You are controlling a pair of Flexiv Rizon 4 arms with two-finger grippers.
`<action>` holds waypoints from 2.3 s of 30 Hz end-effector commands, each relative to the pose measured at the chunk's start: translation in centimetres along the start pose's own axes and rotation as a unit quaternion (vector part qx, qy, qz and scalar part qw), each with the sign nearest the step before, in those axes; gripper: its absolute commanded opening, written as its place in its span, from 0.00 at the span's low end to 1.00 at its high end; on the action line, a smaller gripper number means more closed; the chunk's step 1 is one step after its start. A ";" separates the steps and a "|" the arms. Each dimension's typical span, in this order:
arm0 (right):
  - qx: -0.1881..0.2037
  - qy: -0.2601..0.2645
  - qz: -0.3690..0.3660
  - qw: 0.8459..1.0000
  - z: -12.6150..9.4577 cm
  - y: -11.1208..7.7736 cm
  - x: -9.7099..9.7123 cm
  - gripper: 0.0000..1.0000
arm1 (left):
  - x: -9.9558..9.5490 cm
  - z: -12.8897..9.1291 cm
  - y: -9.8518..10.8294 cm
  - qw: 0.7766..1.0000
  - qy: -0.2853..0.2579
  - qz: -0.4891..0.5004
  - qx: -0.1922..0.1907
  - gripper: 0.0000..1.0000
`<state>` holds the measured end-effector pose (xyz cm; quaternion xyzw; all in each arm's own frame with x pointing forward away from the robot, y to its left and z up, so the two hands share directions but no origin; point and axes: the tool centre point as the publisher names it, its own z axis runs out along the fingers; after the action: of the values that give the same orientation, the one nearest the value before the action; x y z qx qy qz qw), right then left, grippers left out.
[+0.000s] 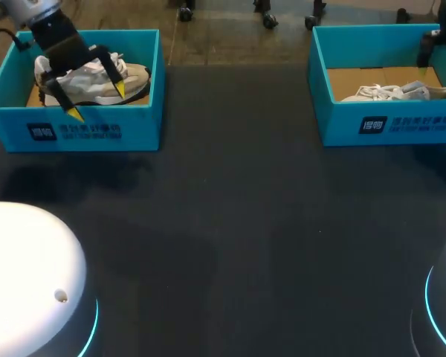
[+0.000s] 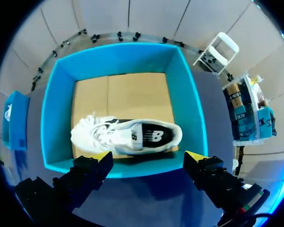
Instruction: Take the shoe out of the shoebox, open the shoe tongue, remove and reinsert the insole, then place the shoe into the shoebox
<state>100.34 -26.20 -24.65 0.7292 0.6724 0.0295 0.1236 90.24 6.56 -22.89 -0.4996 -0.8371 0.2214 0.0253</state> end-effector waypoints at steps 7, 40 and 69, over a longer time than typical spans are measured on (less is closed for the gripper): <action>0.003 0.048 -0.055 0.997 -2.8 -1.5 -0.6 1.00 | -0.4 -0.1 0.3 0.999 0.035 -0.001 0.003 1.00; 0.047 0.076 -0.112 0.990 -2.9 -4.1 -1.0 1.00 | 1.9 -2.9 11.5 0.963 0.082 0.234 -0.111 1.00; 0.047 0.076 -0.112 0.990 -2.9 -4.1 -1.0 1.00 | 5.6 -8.3 25.4 0.932 0.133 0.254 -0.223 1.00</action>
<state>95.66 -26.47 -22.71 0.6503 0.7576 0.0395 0.0402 109.19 23.95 -25.96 -0.7132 -0.6981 -0.0456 -0.0432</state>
